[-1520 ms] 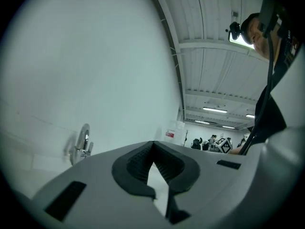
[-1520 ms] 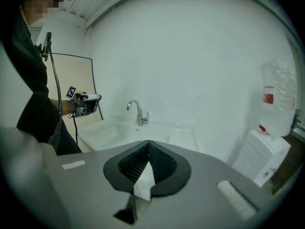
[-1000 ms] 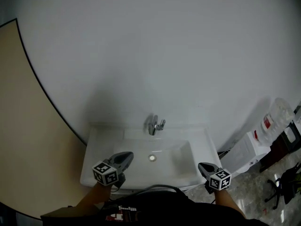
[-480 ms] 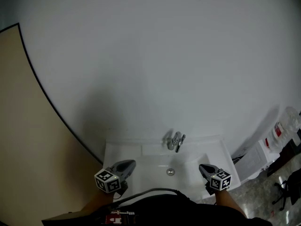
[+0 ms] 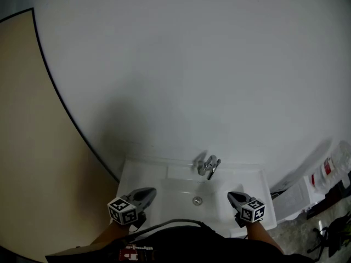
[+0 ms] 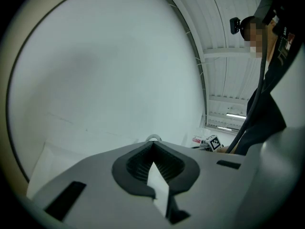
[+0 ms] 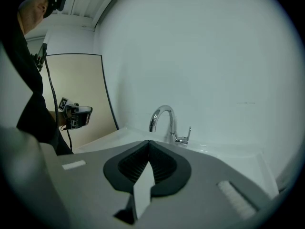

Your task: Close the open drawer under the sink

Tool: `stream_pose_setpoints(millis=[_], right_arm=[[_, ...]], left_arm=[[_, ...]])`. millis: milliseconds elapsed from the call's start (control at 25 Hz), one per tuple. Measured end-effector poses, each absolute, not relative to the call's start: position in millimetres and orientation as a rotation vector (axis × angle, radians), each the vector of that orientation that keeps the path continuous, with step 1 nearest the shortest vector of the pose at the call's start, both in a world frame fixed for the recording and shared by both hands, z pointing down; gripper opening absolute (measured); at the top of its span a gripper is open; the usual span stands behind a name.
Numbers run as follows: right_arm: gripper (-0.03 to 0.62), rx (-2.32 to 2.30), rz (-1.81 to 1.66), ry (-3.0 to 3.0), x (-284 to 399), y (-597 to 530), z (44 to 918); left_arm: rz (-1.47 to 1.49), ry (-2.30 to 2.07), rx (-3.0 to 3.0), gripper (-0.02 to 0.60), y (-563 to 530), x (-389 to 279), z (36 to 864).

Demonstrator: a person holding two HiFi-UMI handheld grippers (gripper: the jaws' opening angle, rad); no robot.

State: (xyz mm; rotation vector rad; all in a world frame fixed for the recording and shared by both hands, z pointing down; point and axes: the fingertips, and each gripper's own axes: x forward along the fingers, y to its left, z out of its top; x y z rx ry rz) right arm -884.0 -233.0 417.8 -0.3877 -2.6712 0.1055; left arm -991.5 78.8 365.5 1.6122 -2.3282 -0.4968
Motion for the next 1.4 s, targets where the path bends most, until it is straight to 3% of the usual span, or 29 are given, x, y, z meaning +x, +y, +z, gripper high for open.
stream_pose_setpoints(millis=[560, 1400], right_arm=[[0.002, -0.69, 0.112, -2.651, -915.0, -321.3, 429.4], [0.0, -0.62, 0.218, -2.731, -948.8, -307.6, 411.2]], left_arm=[[-0.47, -2.524, 1.432, 0.0, -14.5, -949.4, 354.1], [-0.478, -2.479, 1.436, 0.0, 5.3, -969.7, 372.3]])
